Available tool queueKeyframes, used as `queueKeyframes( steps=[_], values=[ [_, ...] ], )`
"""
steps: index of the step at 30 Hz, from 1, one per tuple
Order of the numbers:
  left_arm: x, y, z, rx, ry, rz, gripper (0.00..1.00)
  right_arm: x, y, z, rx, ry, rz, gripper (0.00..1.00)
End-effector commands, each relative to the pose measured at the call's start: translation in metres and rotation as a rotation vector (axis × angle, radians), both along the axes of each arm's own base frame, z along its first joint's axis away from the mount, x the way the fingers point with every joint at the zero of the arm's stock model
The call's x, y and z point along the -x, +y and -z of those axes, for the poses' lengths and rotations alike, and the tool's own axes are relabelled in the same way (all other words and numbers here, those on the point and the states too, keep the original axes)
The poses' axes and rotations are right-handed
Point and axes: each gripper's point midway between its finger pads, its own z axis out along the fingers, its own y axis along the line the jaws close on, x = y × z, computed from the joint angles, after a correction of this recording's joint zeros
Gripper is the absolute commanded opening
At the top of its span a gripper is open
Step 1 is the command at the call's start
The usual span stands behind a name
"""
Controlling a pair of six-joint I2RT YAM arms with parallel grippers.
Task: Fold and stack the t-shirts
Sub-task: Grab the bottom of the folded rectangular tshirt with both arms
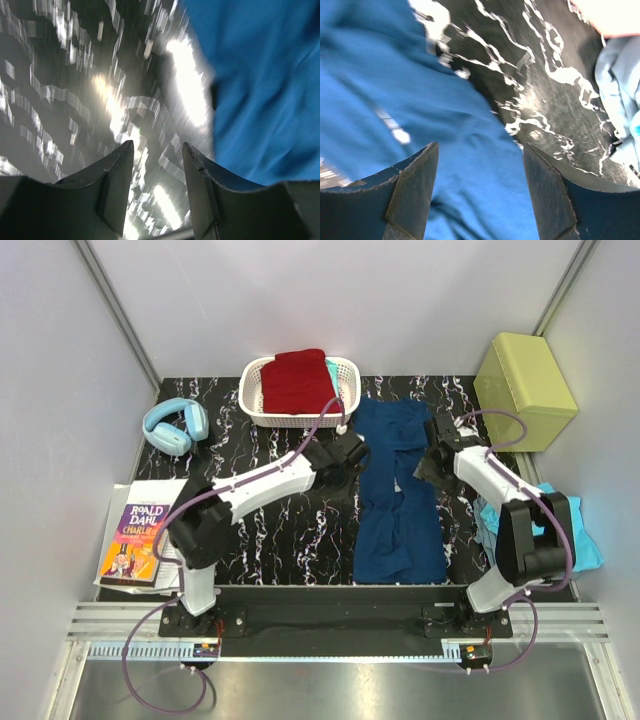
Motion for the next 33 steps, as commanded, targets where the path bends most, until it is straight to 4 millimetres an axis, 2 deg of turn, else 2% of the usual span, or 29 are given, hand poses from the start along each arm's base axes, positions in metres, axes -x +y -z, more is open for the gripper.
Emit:
queueKeyframes(
  steps=[1,4,6,11,15,19,21,23,29,33],
  values=[
    [-0.045,-0.038,-0.036,0.116,-0.093,-0.004,0.48,-0.028,0.027,-0.056,-0.07,-0.171,-0.076,0.75],
    [-0.048,-0.046,-0.03,0.133,-0.066,0.008,0.48,-0.023,0.046,-0.059,-0.121,-0.145,-0.155,0.75],
    [-0.046,-0.053,-0.021,0.15,-0.037,0.014,0.48,-0.017,0.062,-0.054,-0.15,-0.119,-0.205,0.74],
    [-0.038,-0.057,0.019,0.133,0.045,0.006,0.47,0.006,0.084,-0.029,-0.205,-0.027,-0.268,0.73],
    [-0.037,-0.053,0.043,0.101,0.073,-0.01,0.47,0.029,0.095,-0.011,-0.218,0.038,-0.313,0.72],
    [-0.045,-0.051,0.06,0.097,0.091,-0.026,0.47,0.047,0.093,-0.001,-0.221,0.07,-0.316,0.72],
    [-0.054,-0.054,0.06,0.118,0.099,-0.036,0.46,0.058,0.093,0.004,-0.227,0.09,-0.322,0.72],
    [-0.06,-0.053,0.067,0.119,0.109,-0.045,0.46,0.065,0.093,0.001,-0.23,0.078,-0.327,0.71],
    [-0.077,-0.066,0.05,0.159,0.063,-0.038,0.46,0.088,0.096,0.002,-0.238,0.097,-0.351,0.71],
    [-0.081,-0.069,0.058,0.152,0.069,-0.035,0.46,0.103,0.1,0.008,-0.244,0.121,-0.365,0.68]
  ],
)
